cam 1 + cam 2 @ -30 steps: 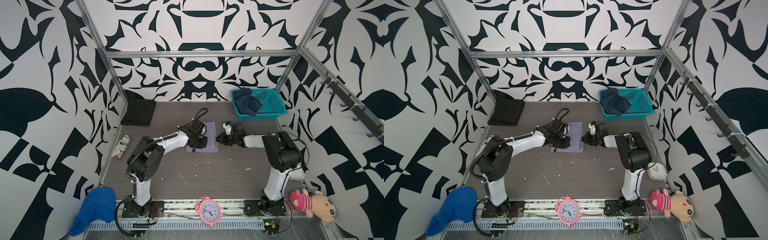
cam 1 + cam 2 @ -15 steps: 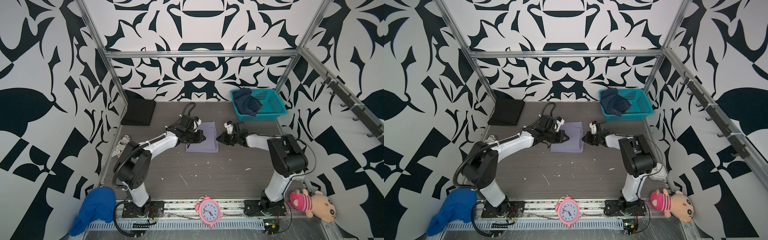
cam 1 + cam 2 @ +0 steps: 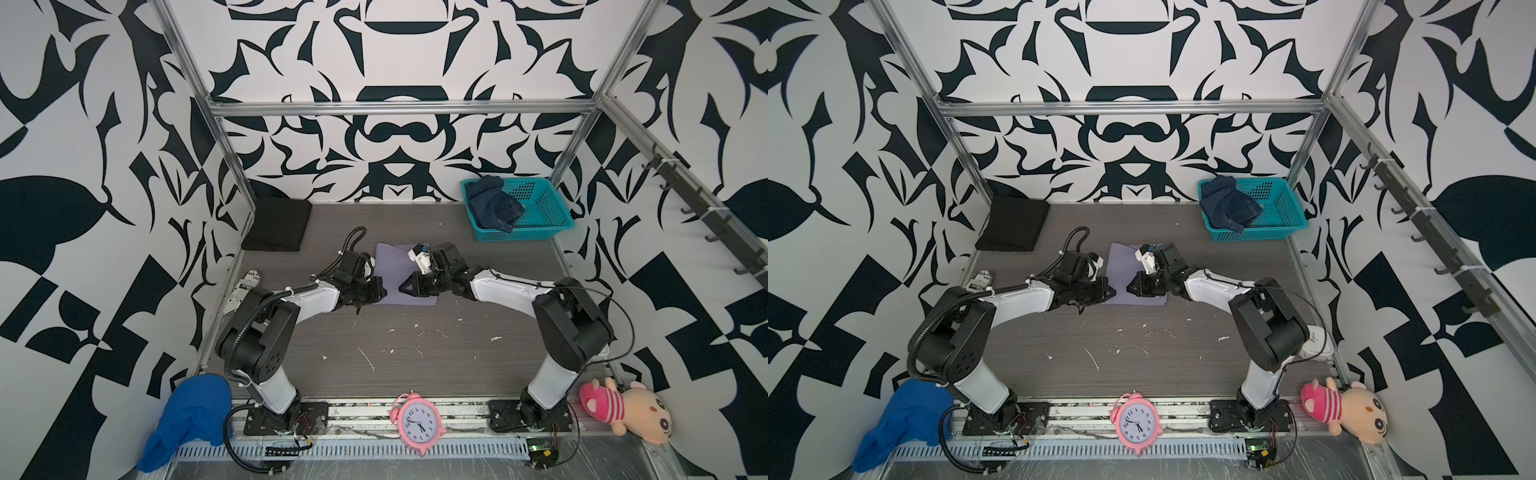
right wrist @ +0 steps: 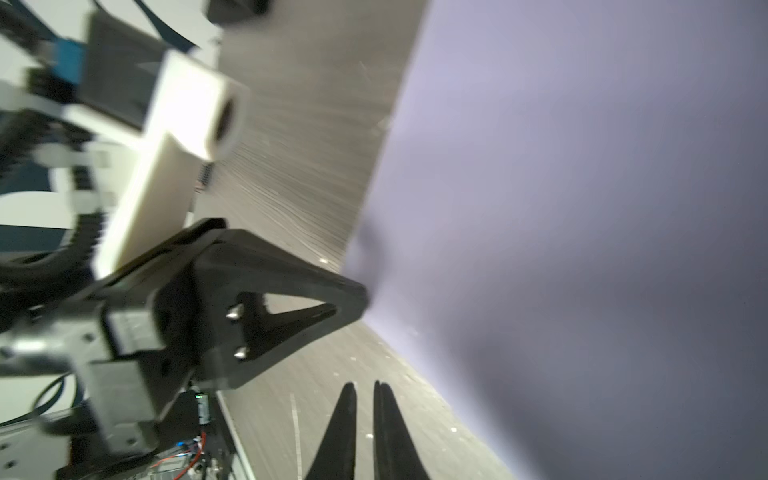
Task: Fold and stack the skirts
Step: 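Open both grippers and draw them back from the folded lavender skirt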
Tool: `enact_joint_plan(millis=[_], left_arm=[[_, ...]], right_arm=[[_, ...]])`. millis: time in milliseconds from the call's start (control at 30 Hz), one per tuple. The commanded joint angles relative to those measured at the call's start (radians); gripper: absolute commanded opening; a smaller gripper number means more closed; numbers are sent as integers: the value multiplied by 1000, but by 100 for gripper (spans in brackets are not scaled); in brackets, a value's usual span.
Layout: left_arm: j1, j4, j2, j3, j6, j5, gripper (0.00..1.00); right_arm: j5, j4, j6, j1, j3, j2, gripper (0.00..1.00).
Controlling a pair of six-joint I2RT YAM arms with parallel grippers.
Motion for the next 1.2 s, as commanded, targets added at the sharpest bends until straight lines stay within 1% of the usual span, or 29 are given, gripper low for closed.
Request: enact_joint_plan(millis=[0,100,200,333,400,467,500,533,567,600,633,700,733,767,800,900,967,1033,1100,1167], left_arm=[[0,95,15,-40,-44,-45,0],[2,101,15,-69,-43,-57,0],[6,72,-3,-72,-31,-66,0],[15,11,-62,-58,-3,-80,0],[28,-23,-101,-37,15,-59,0],[43,-59,-143,3,48,-8,1],[55,-61,-160,23,74,47,8],[74,-42,-168,44,100,143,13],[90,-29,-170,66,113,219,16],[106,-34,-165,100,126,260,16],[120,-51,-157,138,136,256,16],[135,-57,-116,202,165,228,16],[138,-78,-82,248,177,187,16],[141,-104,-45,294,182,163,13],[143,-105,-4,340,197,162,11],[146,-34,121,425,205,140,12],[155,-54,223,518,209,175,12],[157,-84,320,607,218,187,11],[158,-94,394,657,215,182,11],[158,-102,455,685,211,177,10]], right_arm=[[51,23,-23,-20,-40,29,14],[65,46,-35,-46,-91,63,13],[51,94,-30,-68,-136,73,13],[32,99,-37,-79,-150,47,13],[14,72,-45,-79,-138,10,13],[-4,44,-49,-79,-118,-50,13],[-12,21,-52,-79,-100,-88,13],[-10,-11,-58,-81,-73,-119,12],[-2,-41,-63,-85,-47,-138,12],[6,-71,-70,-94,-6,-151,12],[9,-94,-74,-106,35,-156,12],[2,-94,-54,-138,99,-143,12],[5,-67,-33,-155,123,-129,12],[13,-44,-15,-168,145,-109,12],[30,-26,-5,-179,171,-82,11],[89,-20,2,-190,254,15,11],[91,-17,15,-194,307,80,10],[91,-2,20,-193,348,139,10],[83,18,31,-192,374,192,10],[105,21,31,-192,381,233,10]])
